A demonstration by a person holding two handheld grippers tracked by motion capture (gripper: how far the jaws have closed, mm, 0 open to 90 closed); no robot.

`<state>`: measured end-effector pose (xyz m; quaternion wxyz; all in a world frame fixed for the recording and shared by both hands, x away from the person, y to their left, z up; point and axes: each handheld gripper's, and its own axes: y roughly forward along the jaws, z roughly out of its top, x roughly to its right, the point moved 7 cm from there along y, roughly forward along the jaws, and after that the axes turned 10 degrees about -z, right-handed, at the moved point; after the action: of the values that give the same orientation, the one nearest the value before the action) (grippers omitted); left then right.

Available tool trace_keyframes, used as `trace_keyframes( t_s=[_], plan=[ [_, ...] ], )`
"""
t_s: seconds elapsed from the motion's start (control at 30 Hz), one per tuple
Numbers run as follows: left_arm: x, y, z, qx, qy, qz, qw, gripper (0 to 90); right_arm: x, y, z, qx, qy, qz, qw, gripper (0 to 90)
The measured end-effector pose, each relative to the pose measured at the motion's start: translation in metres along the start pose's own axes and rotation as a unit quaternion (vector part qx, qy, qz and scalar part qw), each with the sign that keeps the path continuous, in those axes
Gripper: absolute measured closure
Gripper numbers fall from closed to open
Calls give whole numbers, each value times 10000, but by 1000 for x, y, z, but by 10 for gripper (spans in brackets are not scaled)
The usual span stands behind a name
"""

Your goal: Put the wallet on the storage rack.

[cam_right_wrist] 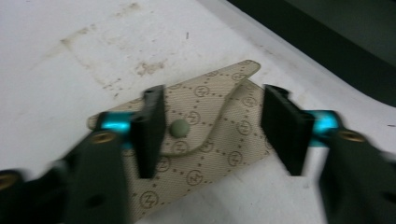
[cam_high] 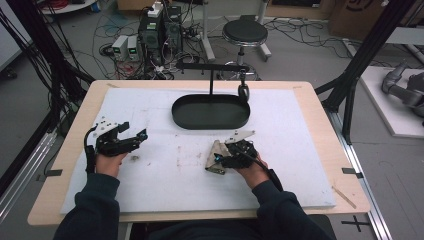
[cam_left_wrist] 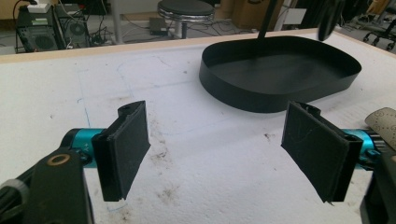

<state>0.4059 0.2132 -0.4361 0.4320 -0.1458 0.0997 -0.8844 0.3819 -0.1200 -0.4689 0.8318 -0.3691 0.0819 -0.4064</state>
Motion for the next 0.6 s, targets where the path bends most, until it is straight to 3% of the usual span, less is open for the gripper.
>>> trace_keyframes(
  t_s=[0.07, 0.17, 0.23, 0.3, 0.4, 0.53, 0.6],
  plan=[
    [0, 0, 0, -7, 0, -1, 10000, 229, -1, -2, -1, -42, -59, 153, 9999, 642],
    [0, 0, 0, 0, -5, -3, 10000, 230, 0, -1, -1, -45, -125, 204, 9997, 655],
    [1, 0, 0, -3, -6, -4, 10000, 230, 2, -1, -1, -99, -43, 363, 9993, 659],
    [1, 0, 0, -2, -6, -3, 10000, 230, 5, 0, 0, -140, -148, 470, 9987, 662],
    [1, 0, 0, -19, 7, -13, 10000, 230, 9, 2, 3, -184, -645, 603, 9959, 665],
    [1, 0, 0, -7, -2, -12, 10000, 231, 17, 4, 7, -155, -1341, 644, 9888, 668],
    [1, 0, 0, -21, 7, -19, 10000, 231, 19, 4, 7, -154, -1233, 666, 9900, 661]
  ],
)
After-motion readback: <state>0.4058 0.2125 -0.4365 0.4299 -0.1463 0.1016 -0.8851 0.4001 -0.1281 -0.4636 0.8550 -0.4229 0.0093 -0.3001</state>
